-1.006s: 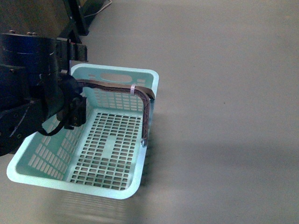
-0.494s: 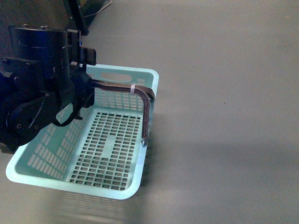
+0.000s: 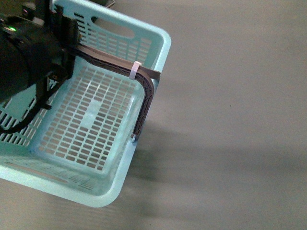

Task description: Pick mango and avocado into basket

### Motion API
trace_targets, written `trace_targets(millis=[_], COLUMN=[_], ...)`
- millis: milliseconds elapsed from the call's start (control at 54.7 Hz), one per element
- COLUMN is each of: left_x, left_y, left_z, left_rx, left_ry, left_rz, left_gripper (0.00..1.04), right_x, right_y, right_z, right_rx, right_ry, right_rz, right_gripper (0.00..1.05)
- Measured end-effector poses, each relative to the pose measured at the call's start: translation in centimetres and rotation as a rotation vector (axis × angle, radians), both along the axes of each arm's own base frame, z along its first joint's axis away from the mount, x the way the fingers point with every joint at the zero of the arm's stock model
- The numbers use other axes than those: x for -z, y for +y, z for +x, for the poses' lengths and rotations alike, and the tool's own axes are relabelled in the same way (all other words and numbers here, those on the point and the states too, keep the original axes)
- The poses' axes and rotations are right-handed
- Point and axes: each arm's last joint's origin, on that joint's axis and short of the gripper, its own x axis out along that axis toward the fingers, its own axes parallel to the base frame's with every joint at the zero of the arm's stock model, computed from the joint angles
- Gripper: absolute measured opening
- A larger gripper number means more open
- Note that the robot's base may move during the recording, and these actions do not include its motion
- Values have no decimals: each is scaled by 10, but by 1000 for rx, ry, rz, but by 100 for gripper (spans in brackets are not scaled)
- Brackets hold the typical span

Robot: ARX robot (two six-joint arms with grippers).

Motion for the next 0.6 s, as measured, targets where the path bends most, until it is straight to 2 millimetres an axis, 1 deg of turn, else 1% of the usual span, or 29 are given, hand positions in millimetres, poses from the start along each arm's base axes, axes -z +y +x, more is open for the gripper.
trace_targets(millis=[73, 165, 183, 311, 366, 421, 476, 604], left_x=[-17, -44, -46, -76, -84, -91, -93, -90], left_y=[1, 6, 6, 19, 23, 25, 26, 25], left_z=[-17, -44, -47, -83, -92, -96, -98, -98], left_rx=[10, 16, 17, -10, -20, -23, -28, -22], left_ry=[-28, -64, -67, -117, -144, -175, -185, -173], left_rz=[10, 26, 29, 45, 41, 30, 28, 37], left_gripper=[6, 6, 6, 6, 6, 6, 6, 6], right_x=[0, 0, 0, 0, 0, 0, 0, 0], right_y=[0, 0, 0, 0, 0, 0, 0, 0], right_z=[0, 0, 0, 0, 0, 0, 0, 0], right_rx=[0, 0, 0, 0, 0, 0, 0, 0], right_ry=[0, 0, 0, 0, 0, 0, 0, 0], right_rz=[0, 0, 0, 0, 0, 0, 0, 0], right_gripper=[96, 96, 96, 96, 96, 96, 96, 96])
